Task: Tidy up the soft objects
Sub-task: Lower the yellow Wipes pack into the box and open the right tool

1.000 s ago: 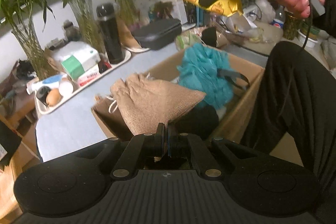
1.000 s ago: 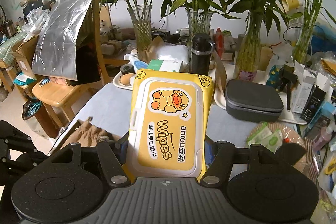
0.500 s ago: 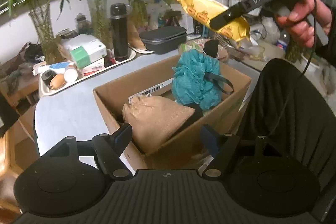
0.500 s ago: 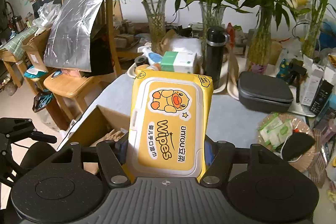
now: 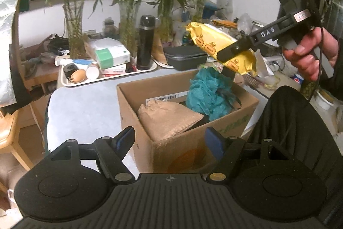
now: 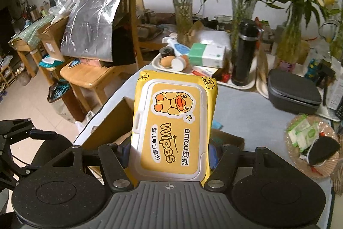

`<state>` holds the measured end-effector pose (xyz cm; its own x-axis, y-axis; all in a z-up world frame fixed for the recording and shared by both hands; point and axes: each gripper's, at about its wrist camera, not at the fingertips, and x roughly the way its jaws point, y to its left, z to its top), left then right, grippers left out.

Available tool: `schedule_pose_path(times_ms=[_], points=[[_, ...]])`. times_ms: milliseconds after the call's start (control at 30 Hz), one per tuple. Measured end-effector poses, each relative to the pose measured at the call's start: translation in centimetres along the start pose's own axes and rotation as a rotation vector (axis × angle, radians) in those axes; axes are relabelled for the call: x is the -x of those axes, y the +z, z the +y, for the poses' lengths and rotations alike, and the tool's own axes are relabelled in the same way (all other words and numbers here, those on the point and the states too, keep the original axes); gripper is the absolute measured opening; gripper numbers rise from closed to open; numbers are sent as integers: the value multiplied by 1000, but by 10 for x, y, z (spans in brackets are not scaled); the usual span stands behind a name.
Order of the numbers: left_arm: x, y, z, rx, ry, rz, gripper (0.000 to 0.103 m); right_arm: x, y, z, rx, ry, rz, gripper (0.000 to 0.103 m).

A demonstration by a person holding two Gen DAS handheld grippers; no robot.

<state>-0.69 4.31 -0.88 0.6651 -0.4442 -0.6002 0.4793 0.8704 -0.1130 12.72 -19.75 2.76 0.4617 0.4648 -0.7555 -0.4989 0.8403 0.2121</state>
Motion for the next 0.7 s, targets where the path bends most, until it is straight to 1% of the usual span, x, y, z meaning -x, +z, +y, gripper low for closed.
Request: schedule_pose_path(times_ms=[67, 167, 267, 367, 433, 467, 500, 533, 600, 700], points=[[2, -2, 4, 5, 3, -6, 71, -4, 2, 7, 48, 6, 1, 67], [3, -4, 6, 7, 14, -6, 71, -12, 6, 14, 135, 54, 0, 67], [4, -5, 9, 12, 23, -7, 71, -18, 11, 26, 313, 122, -14, 67], [5, -5, 11, 19, 31, -9, 71, -27, 17, 40, 471, 186, -4, 68], [5, -5, 12, 21, 37, -9, 71, -34, 17, 49, 576, 220, 6, 71], [5, -5, 13, 23, 41, -7, 71, -37, 16, 53, 616, 218, 15, 75], [5, -6, 14, 28, 47, -7, 71, -39, 15, 56, 647, 194, 7, 83], [5, -6, 15, 34, 50, -8, 71, -39, 14, 57, 667, 174, -3, 88], [6, -5, 17, 48, 54, -12, 71, -39, 12, 56, 672, 168, -2, 89], [7, -3, 18, 54, 58, -15, 71, -34, 8, 50, 636, 151, -11, 91]])
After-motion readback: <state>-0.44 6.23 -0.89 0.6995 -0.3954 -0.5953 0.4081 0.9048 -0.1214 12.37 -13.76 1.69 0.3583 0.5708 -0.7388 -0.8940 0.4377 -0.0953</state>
